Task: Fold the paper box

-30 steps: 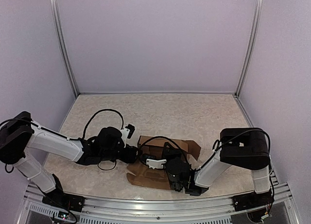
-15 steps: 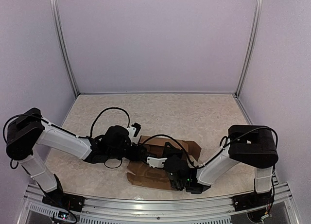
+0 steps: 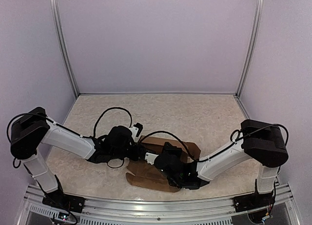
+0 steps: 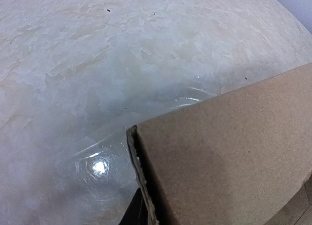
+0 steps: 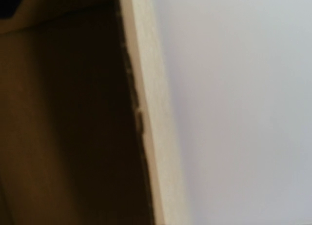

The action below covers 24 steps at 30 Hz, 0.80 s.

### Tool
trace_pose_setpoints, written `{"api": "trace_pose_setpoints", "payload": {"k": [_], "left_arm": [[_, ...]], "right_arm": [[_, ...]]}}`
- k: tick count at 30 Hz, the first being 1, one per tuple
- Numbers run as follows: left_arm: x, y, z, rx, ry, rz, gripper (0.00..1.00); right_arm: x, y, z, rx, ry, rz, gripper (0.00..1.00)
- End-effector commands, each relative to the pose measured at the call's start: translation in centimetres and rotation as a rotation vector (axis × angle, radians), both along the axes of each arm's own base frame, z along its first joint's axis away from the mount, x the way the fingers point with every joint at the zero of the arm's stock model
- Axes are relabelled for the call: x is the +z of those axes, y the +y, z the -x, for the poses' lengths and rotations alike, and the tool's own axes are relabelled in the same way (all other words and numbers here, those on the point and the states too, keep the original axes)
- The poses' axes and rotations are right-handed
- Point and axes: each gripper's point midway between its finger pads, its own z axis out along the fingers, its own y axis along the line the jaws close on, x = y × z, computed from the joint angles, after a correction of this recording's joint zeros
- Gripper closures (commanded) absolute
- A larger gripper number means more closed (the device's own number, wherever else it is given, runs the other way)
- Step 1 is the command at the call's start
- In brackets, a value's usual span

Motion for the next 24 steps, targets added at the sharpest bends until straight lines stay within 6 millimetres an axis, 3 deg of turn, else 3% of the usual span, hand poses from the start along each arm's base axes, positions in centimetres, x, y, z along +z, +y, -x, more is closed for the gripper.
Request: {"api": "trace_pose_setpoints", "payload": {"k": [1,5,12,20,24], "left_arm": [[1.4,-1.7,-0.2,-0.042,-0.026,0.034,0.87],[1.8,-1.7,-0.2,-0.047,-0.036,0.031,1.0],[2.4,-1.8,-0.6,-0.053,-0.055,0.009,1.0],[3.9,-2.3,-1.5,-0.08,-0.102,-0.019,1.0],[4.8,-2.7,-2.0,-0.104,-0.129,-0.024,1.0]], "right_arm": [[-0.8,1.7,1.3,0.07,0.151,-0.072,1.0],[-1.0,2.2,1.6,0.077,0.234,-0.097,1.0],[-0.6,4.0,2.8,0.128,0.466,-0.227,0.71],[2.9,3.4,3.1,0.17,0.71,-0.468,0.46],[4.5,2.3,3.4,0.209,0.788,-0.56,0.4]]}}
